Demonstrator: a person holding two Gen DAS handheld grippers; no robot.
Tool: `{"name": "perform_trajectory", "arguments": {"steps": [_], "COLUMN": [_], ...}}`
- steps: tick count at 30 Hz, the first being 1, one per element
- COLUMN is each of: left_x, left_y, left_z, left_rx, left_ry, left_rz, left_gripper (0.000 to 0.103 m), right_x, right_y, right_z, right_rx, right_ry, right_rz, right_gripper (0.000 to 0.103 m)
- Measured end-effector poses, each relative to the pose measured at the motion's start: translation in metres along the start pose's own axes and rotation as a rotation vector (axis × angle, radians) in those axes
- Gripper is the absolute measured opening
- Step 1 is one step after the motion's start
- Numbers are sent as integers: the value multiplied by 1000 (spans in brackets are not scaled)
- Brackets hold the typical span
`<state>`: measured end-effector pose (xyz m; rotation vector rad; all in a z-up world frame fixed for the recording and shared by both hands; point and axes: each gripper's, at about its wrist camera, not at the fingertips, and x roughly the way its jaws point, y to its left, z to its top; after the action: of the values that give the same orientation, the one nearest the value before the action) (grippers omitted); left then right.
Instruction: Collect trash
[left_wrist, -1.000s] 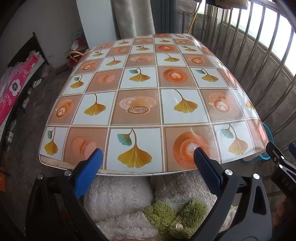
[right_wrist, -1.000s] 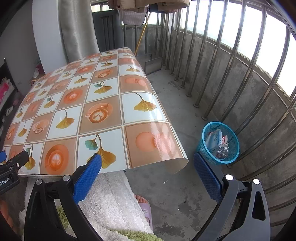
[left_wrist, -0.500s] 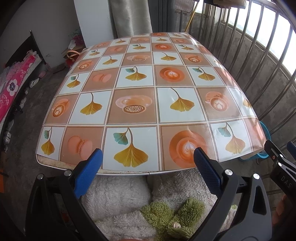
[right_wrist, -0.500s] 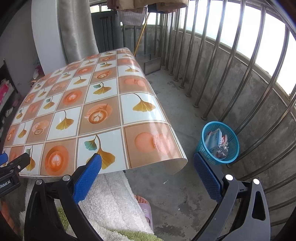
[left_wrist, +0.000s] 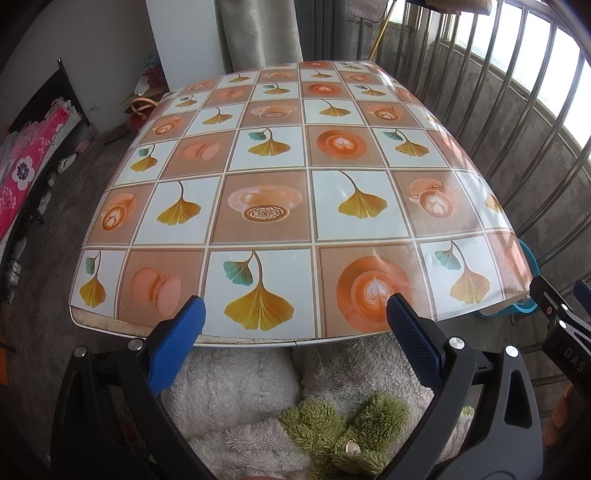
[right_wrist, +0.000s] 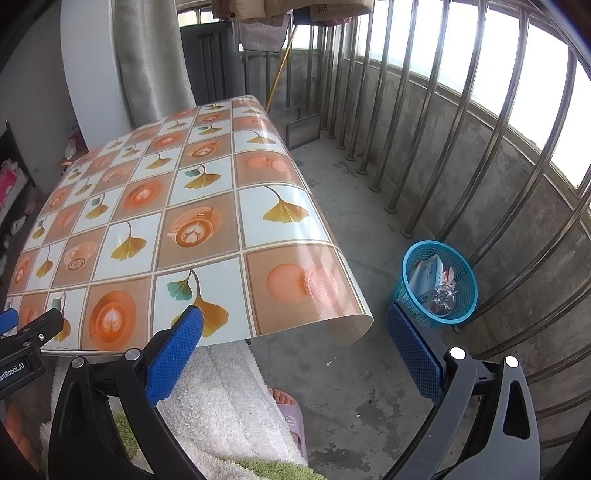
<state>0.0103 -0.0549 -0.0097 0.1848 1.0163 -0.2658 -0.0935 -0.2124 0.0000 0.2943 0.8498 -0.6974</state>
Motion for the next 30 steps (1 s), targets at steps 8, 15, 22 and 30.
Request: {"name": "perform_trajectory", "arguments": {"steps": [8,15,22,30], "left_x": [0,-1,0,0], "left_y": [0,1,1,2], "left_z": [0,0,0,0], "left_rx": [0,1,1,-2], "left_ry": [0,-3,-2,-3], "left_rz": [0,0,1,2], "left_gripper": [94,94,94,94], "right_x": [0,0,0,0], "right_y": [0,0,0,1], "right_z": [1,1,1,1], "right_rx": [0,2,1,2], "right_ry": [0,-1,-1,-1], "right_rz": [1,0,1,0], "right_gripper": [97,97,97,97]}}
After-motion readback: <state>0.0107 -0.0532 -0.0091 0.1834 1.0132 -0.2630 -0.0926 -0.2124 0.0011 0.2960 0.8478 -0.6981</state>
